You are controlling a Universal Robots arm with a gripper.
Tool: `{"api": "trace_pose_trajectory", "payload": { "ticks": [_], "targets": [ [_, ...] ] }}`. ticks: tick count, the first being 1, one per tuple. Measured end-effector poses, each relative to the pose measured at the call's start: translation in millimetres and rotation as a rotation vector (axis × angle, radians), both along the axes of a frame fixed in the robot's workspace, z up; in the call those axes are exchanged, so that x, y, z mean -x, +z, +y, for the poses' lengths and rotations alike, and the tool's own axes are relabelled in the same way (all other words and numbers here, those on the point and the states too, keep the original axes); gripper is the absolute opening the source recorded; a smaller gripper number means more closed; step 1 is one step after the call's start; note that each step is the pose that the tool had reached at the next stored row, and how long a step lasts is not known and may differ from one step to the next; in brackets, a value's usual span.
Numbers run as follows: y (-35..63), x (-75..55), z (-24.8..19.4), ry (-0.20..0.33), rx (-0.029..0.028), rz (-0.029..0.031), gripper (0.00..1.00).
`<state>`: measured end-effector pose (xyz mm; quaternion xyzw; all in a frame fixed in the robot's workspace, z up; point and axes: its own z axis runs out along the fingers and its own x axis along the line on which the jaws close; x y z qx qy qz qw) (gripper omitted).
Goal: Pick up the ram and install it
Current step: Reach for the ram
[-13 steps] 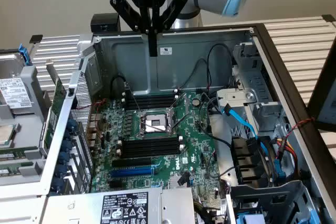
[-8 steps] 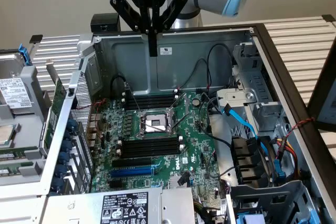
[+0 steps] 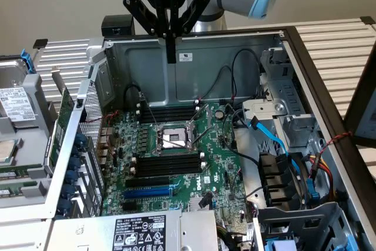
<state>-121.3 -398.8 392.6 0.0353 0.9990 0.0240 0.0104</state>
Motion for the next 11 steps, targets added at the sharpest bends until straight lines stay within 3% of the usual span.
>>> {"api": "trace_pose_trajectory", "payload": {
  "ticks": [3,11],
  "targets": [
    [0.1,5.3,0.0,0.0,0.0001,0.0001,0.1],
    [0.0,39.6,0.0,0.0,0.0,0.0,0.1]
  ]
}}
